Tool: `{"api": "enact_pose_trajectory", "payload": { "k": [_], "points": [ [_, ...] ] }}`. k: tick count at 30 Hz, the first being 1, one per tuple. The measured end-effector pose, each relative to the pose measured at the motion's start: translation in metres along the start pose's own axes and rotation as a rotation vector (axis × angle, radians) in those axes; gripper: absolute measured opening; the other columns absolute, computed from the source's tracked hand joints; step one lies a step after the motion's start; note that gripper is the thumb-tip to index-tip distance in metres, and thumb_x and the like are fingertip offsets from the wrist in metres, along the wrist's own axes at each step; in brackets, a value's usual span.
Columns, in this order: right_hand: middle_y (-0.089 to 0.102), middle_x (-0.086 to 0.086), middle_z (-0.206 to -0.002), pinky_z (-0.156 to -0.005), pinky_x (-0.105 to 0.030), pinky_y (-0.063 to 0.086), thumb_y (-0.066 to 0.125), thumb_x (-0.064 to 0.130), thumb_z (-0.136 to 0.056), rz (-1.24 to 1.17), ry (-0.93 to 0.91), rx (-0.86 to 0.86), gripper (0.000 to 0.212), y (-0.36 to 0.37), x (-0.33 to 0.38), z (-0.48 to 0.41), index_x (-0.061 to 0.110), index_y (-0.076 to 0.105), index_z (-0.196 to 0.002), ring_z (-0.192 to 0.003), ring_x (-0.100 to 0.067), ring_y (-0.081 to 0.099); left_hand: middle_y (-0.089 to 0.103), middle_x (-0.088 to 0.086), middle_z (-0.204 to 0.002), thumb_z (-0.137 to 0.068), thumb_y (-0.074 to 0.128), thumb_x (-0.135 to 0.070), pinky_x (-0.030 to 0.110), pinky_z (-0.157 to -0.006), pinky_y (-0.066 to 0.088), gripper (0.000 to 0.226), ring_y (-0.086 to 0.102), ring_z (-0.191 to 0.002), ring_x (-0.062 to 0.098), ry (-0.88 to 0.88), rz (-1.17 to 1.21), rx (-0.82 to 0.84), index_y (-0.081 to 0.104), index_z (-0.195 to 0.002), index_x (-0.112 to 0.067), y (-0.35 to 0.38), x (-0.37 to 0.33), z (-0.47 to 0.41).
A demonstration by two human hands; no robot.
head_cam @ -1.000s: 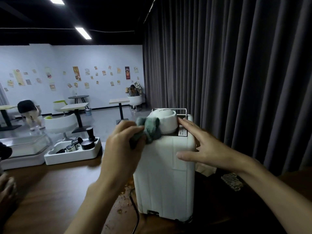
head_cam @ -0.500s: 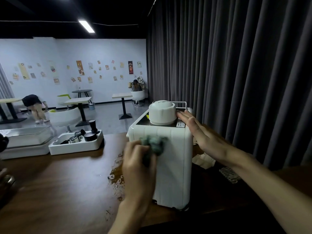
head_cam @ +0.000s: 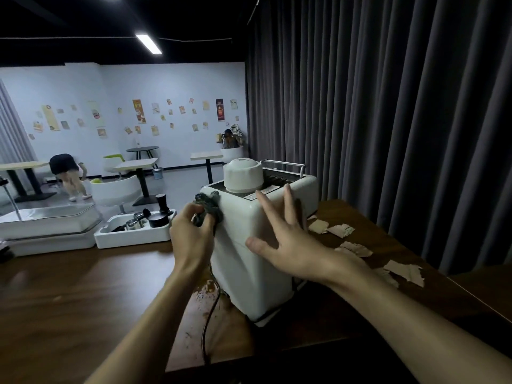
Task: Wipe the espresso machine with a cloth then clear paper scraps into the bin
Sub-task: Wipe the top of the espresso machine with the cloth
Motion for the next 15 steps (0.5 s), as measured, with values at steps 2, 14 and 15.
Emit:
{"api": "enact_pose_trajectory", "payload": {
  "k": [2,14,15],
  "points": [
    [-0.014,0.009,-0.159,-0.115,-0.051,0.004,0.048,0.056,-0.093,0.059,-0.021,-0.118,0.060,-0.014,0.004,-0.006,0.058,0.016,-0.143,-0.145,-0.035,-0.012,0.067,0.013,-0.107,-0.089,0.070,-0.007,0.035,-0.093,0.052,0.002,0.064,-0.099,0.023,0.052,-0.008,-0.003,0.070,-0.092,-0.008,-0.006,-0.006,-0.005],
    [0.024,-0.008,-0.159,-0.111,-0.033,0.026,0.070,0.071,-0.058,-0.144,0.182,-0.179,0.116,-0.081,-0.055,-0.045,0.037,0.013,-0.153,-0.143,-0.020,0.025,0.064,0.007,-0.071,-0.089,0.067,-0.029,0.044,-0.057,0.049,0.013,0.052,-0.060,0.025,0.082,0.083,0.151,0.056,-0.082,-0.025,0.016,-0.036,0.014],
    [0.025,-0.008,-0.158,-0.111,-0.033,0.027,0.070,0.069,-0.059,-0.148,0.176,-0.194,0.114,-0.081,-0.055,-0.045,0.036,0.015,-0.153,-0.142,-0.020,0.027,0.065,0.008,-0.070,-0.089,0.067,-0.029,0.044,-0.056,0.050,0.014,0.053,-0.060,0.026,0.091,0.071,0.161,0.055,-0.082,-0.026,0.015,-0.035,0.012]
  ]
}}
Point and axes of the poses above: each hand's wrist, its own z-axis away from the middle knuckle, its own y-axis out of the palm, x = y × z, the point moved 7 cm from there along -z, towards the middle knuckle
